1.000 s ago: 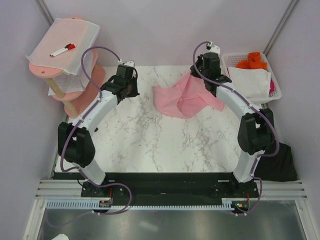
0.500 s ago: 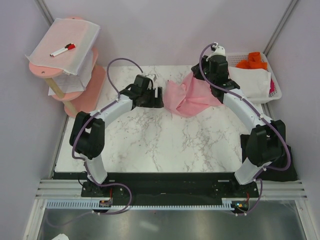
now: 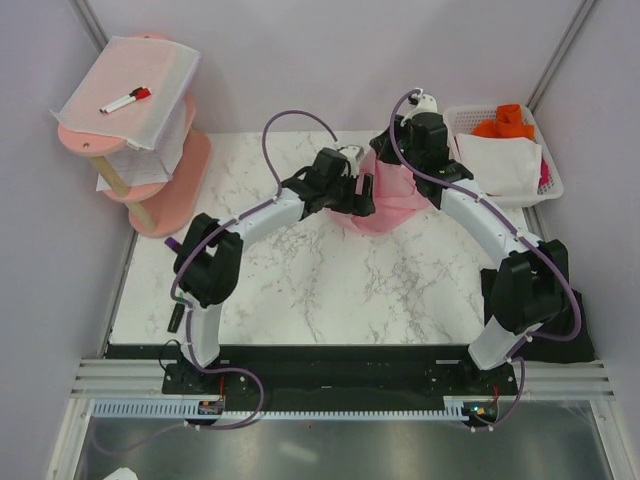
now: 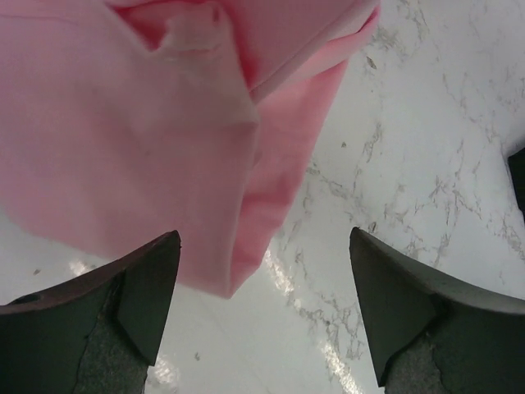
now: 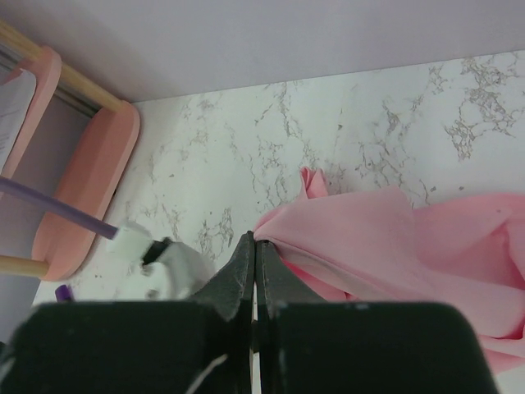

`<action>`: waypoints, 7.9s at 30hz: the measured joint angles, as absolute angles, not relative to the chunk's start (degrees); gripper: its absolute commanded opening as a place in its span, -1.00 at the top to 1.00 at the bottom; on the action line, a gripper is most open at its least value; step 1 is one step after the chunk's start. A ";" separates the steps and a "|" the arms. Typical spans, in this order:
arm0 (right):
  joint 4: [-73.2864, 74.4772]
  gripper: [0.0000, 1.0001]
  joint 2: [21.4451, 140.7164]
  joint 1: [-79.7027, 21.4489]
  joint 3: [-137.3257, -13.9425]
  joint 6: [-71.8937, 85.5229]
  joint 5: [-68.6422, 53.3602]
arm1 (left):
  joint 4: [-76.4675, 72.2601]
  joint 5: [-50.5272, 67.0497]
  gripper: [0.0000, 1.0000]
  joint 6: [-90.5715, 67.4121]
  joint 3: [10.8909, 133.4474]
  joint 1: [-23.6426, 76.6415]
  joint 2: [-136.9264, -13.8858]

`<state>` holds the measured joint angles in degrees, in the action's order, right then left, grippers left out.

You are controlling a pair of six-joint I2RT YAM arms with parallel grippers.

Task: Fold and stack the t-shirts
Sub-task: Flatten out the tshirt

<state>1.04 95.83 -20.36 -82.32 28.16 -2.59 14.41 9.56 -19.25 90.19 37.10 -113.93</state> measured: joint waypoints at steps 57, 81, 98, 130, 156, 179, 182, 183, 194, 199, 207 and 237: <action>2.46 1.00 116.51 -19.00 -88.23 27.07 -2.81 | 17.74 -38.72 -1.00 -25.54 64.97 44.27 -92.77; 2.57 1.00 121.21 -17.08 -88.25 27.53 -3.84 | 35.27 -37.23 0.96 -20.73 86.24 32.84 -114.72; 3.05 1.00 121.58 -10.41 -92.09 30.52 -5.13 | 41.15 -37.21 0.20 -30.11 72.62 19.55 -97.69; 2.96 1.00 124.68 -9.50 -95.83 31.73 -8.36 | 41.23 -28.32 -0.51 -26.44 90.32 34.26 -116.64; 2.50 1.00 125.78 -9.47 -95.83 31.73 -9.21 | 41.06 -29.08 -0.23 -24.97 103.55 39.24 -127.61; 3.62 1.00 119.11 -9.69 -91.18 31.20 -10.26 | 40.93 -42.78 0.96 -24.91 95.53 31.88 -111.39; 3.90 1.00 112.57 -9.93 -88.79 30.57 -10.37 | 40.38 -43.62 0.96 -24.77 95.26 32.12 -103.37; 4.08 1.00 109.75 -10.02 -87.83 30.22 -10.44 | 40.10 -43.75 0.96 -24.69 95.26 32.18 -100.71; 5.50 1.00 76.23 -12.84 -80.86 26.65 -10.48 | 38.44 -42.63 0.96 -23.90 90.30 32.77 -79.50; 8.29 1.00 62.57 -13.67 -75.96 26.28 -12.05 | 37.23 -38.59 0.96 -22.96 86.67 33.78 -68.31; 13.26 1.00 45.17 -14.06 -72.53 26.44 -16.91 | 36.64 -25.23 0.96 -21.89 85.76 34.54 -50.83; 8.95 1.00 82.78 -11.92 -70.98 20.47 3.31 | 46.30 -29.78 0.96 -6.59 123.74 28.23 -121.27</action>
<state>8.95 82.78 -11.92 -70.98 20.47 3.31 46.30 -29.78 -6.59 123.74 28.23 -121.27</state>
